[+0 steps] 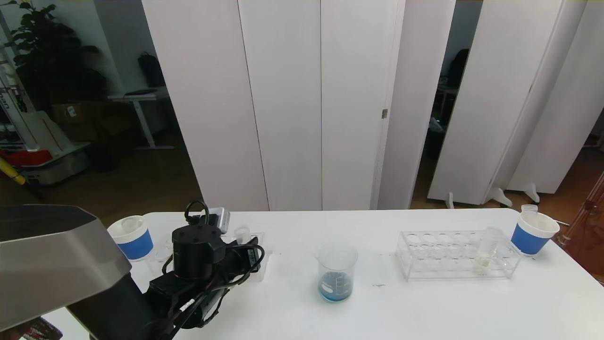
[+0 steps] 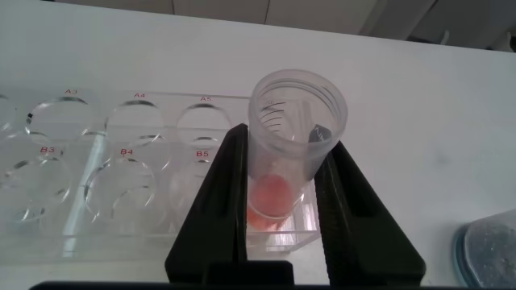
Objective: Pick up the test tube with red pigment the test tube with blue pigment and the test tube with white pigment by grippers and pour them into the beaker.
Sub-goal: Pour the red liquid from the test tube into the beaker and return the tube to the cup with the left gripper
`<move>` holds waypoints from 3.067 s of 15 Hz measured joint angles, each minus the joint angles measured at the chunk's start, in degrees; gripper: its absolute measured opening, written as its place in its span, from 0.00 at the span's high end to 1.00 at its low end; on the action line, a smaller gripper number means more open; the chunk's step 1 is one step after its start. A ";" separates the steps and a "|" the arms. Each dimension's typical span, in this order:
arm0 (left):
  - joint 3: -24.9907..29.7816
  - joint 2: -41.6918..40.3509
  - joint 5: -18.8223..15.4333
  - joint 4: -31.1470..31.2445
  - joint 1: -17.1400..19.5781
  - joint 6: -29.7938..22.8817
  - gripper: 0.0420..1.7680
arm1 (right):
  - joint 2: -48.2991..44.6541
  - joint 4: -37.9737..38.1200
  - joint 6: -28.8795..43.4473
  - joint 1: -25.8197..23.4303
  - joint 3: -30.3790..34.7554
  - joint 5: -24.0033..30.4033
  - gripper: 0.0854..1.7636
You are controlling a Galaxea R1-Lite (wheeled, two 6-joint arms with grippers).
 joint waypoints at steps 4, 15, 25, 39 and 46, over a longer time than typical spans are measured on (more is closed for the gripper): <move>-0.17 -1.90 -0.69 0.39 -0.01 1.00 0.69 | 0.00 0.00 0.00 0.00 0.00 0.01 0.01; -1.32 -11.20 -0.52 2.97 -1.55 6.81 0.69 | 0.00 0.00 0.00 0.00 -0.02 0.01 0.01; -9.45 -20.92 -5.94 15.82 -1.50 12.18 0.69 | 0.00 0.00 0.00 0.00 -0.02 0.01 0.01; -20.15 -23.45 -25.84 25.99 -2.71 19.46 0.69 | 0.00 0.00 0.00 0.00 -0.02 0.00 0.01; -19.91 -15.77 -30.06 17.62 -6.49 28.49 0.69 | 0.00 0.00 0.00 0.00 -0.02 0.01 0.01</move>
